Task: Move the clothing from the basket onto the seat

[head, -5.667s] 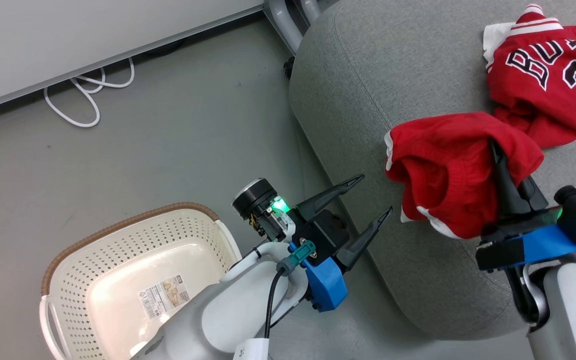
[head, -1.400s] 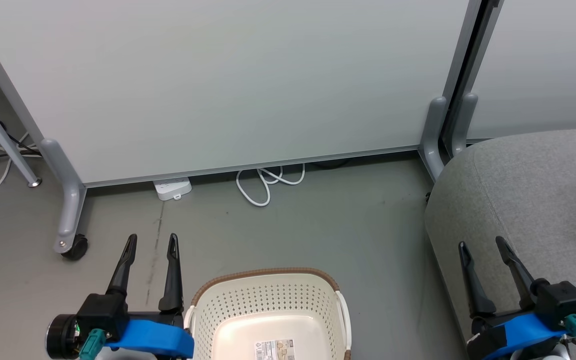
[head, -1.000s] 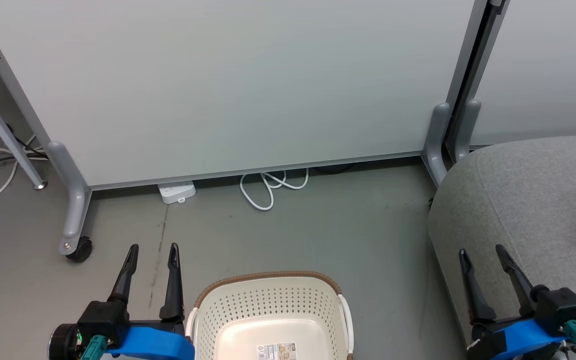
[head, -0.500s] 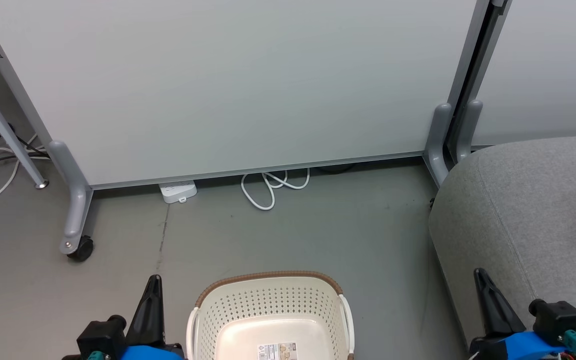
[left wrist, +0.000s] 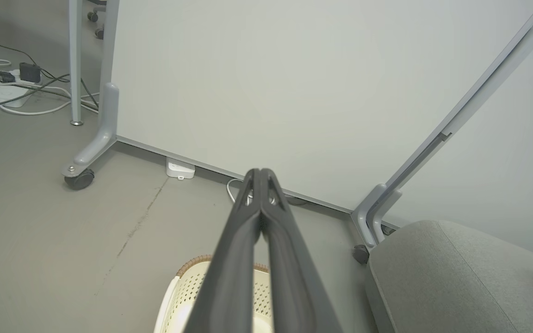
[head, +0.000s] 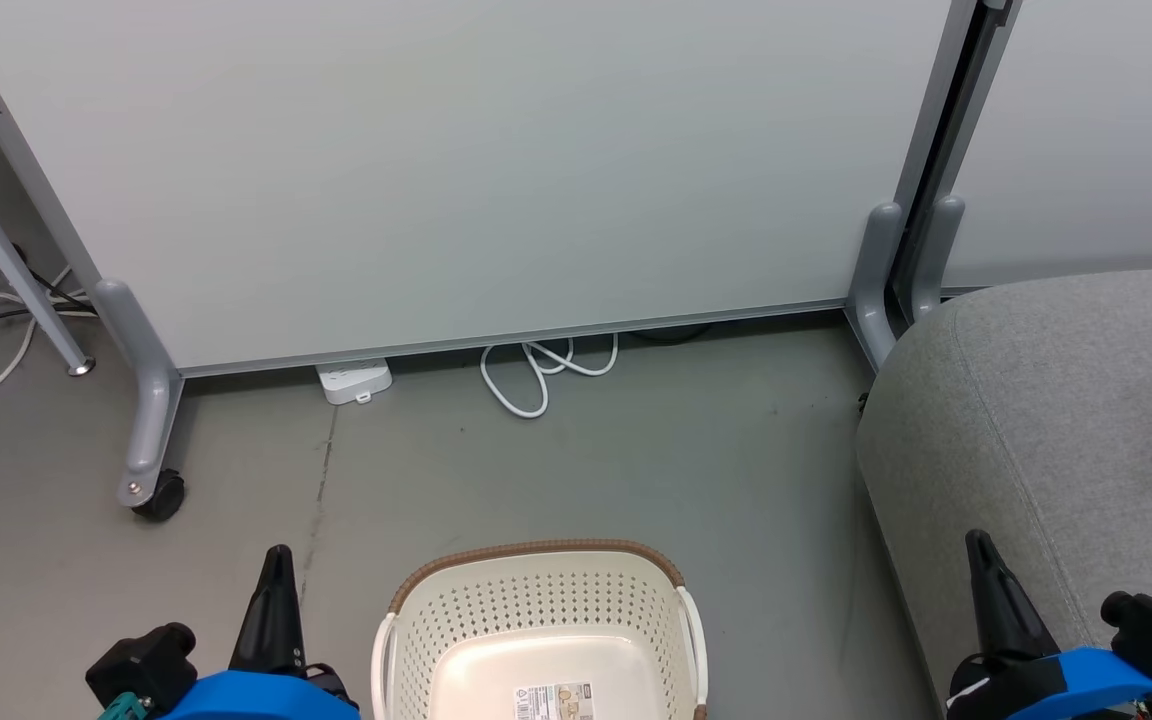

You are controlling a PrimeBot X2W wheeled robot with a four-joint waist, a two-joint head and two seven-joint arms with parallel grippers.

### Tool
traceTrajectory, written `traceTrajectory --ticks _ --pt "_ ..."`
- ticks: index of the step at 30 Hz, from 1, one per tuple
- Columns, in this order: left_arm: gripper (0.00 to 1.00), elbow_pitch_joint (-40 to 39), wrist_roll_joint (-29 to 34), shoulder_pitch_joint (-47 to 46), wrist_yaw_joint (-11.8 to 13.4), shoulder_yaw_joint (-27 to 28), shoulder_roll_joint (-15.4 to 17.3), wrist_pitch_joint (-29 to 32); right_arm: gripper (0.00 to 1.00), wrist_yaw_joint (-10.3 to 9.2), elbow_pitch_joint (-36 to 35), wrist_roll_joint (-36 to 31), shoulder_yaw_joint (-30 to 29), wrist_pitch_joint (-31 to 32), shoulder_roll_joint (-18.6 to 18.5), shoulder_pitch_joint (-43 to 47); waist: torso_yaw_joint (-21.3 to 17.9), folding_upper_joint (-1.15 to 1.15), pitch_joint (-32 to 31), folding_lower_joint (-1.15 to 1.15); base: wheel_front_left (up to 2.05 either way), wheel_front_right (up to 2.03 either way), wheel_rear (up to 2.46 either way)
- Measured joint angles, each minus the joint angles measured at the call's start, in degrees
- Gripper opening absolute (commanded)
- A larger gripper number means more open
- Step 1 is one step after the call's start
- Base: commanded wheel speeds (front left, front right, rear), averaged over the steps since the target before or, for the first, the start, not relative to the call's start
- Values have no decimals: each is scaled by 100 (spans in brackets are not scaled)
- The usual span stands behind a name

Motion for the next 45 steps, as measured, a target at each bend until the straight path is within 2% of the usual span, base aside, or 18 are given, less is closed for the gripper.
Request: traceTrajectory --ticks 23,45 --pt "0 -45 -1967 -209 -87 274 -1 500 0 -1 -119 1972 -148 505 67 -125 -42 0 39 0 0 0 0" --pt "0 -80 -3455 -373 -149 479 -1 873 0 -1 -223 3493 -271 899 113 -239 -82 0 76 0 0 0 0"
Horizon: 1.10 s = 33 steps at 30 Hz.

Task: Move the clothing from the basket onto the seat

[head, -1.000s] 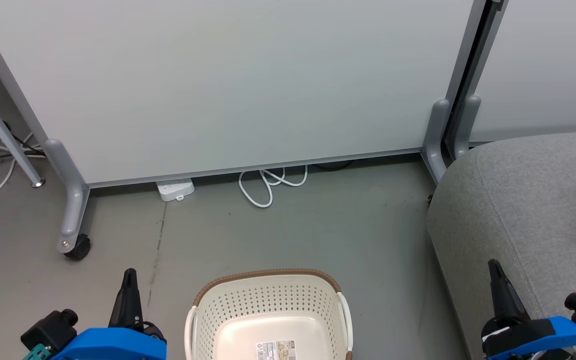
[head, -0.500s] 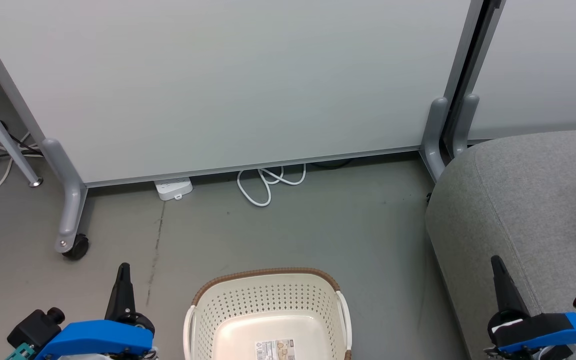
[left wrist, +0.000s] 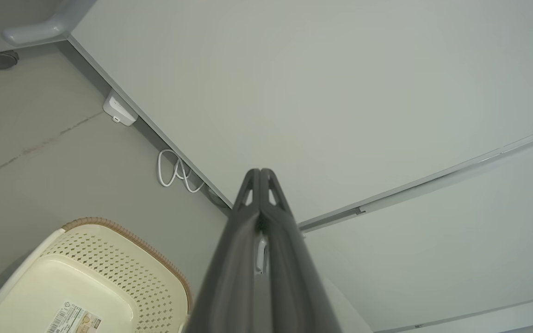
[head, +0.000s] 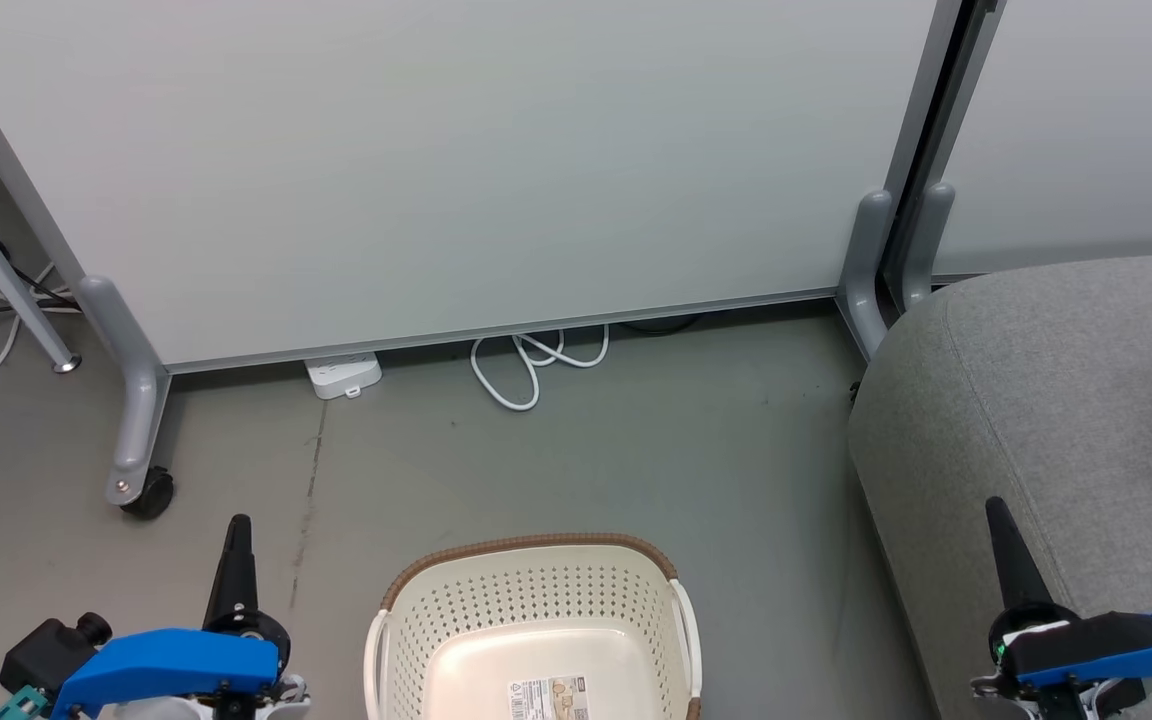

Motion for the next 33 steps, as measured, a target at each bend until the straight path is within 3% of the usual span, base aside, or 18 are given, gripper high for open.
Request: traceTrajectory --ticks 33 --pt "0 -43 -1795 -203 -63 230 0 452 0 0 -107 1816 -144 453 57 -166 -62 0 57 0 0 0 0"
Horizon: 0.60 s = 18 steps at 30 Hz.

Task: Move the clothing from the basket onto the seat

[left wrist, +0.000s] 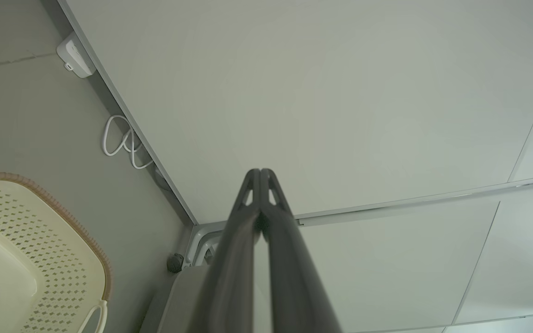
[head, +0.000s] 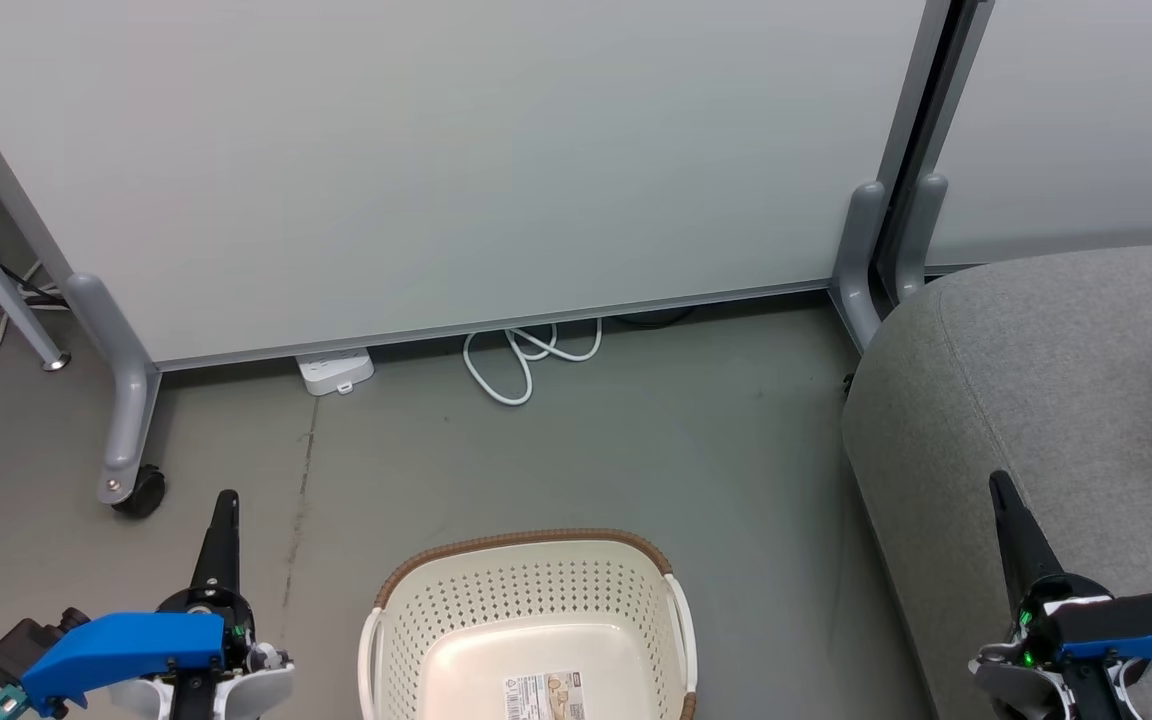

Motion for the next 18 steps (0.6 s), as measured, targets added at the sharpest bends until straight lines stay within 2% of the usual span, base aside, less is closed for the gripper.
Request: traceTrajectory --ticks 18 --pt "0 -11 -760 -90 -41 107 1 203 0 0 -55 778 -55 205 24 -66 -33 0 30 0 0 0 0"
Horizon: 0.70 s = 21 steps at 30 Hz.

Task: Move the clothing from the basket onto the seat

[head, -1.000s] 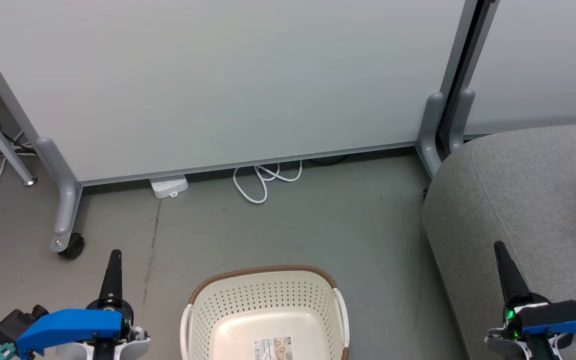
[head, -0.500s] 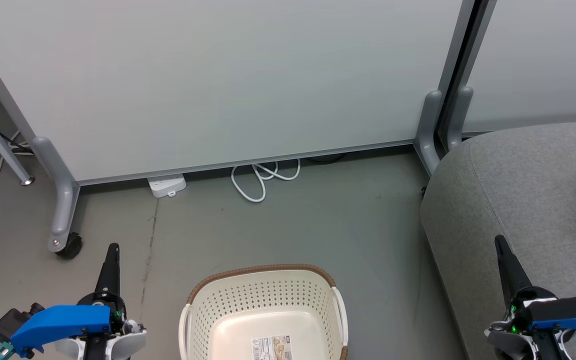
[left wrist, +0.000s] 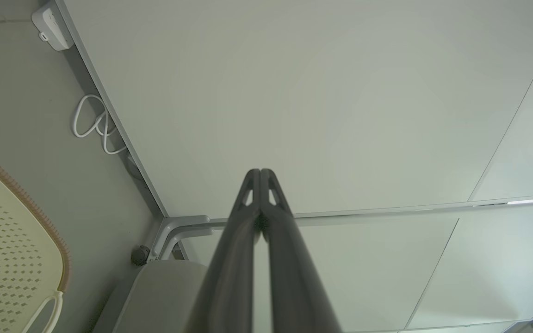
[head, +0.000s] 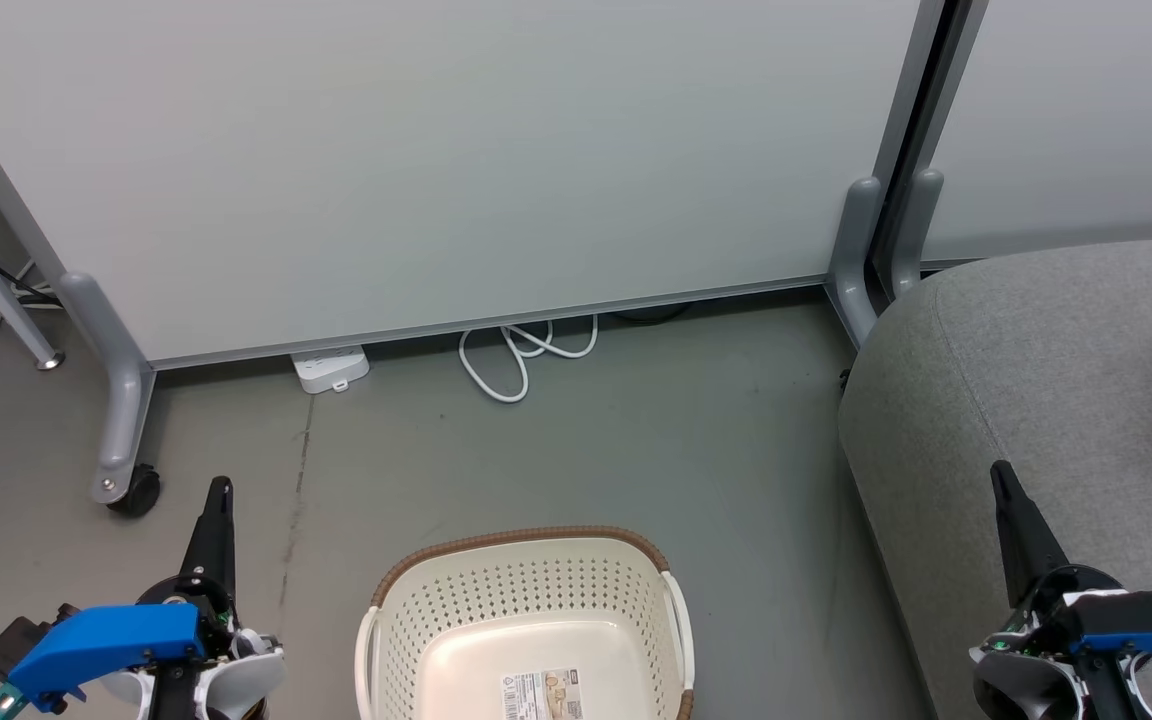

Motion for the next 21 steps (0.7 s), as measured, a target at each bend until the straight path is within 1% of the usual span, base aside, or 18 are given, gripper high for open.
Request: traceTrajectory --ticks 11,21 --pt "0 -9 -424 -47 -21 59 0 101 0 0 -29 417 -33 99 15 -17 -20 0 19 0 0 0 0" --pt "0 -11 -443 -47 -29 62 0 104 0 0 -32 444 -36 99 18 -27 -20 0 19 0 0 0 0"
